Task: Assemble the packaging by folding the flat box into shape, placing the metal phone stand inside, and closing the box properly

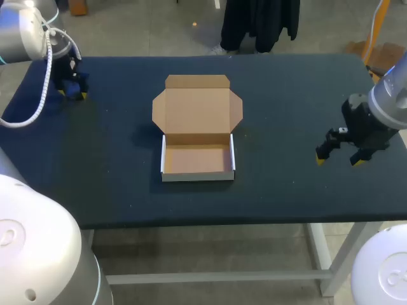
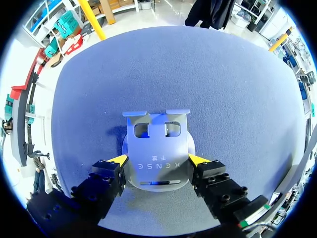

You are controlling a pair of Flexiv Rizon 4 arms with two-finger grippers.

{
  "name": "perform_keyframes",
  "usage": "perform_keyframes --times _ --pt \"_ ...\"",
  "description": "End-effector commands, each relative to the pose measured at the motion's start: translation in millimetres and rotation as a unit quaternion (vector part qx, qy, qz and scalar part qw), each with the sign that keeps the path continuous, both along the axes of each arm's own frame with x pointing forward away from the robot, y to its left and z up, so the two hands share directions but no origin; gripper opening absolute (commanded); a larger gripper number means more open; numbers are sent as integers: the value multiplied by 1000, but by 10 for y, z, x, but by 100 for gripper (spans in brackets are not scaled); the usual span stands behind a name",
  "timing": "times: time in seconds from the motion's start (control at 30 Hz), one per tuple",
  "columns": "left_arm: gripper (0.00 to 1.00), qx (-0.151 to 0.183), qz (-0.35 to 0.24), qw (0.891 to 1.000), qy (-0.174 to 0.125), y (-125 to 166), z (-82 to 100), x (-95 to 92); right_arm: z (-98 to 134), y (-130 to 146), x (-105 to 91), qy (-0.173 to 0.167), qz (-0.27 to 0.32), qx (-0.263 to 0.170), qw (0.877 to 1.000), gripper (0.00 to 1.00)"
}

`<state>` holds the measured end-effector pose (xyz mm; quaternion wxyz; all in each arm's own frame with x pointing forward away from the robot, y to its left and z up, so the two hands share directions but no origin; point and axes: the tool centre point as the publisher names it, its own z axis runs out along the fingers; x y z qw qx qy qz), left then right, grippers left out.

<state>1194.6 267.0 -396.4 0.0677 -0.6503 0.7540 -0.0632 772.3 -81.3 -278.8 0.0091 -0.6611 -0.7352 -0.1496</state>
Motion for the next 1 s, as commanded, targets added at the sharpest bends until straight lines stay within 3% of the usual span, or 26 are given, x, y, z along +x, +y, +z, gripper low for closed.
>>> perform_keyframes --times 0.03,0.27,0.5,1.0 --pt "0 -2 4 1000 -10 8 71 -89 30 -7 -1 3 1 0 1000 100" --pt "0 -5 13 999 -30 25 301 -281 30 -7 -1 3 1 0 1000 100" --pt "0 -3 37 999 -30 -4 482 -530 30 -7 -1 3 1 0 1000 100" --pt "0 -15 57 998 -30 -158 838 -1254 30 -7 -1 3 1 0 1000 100"
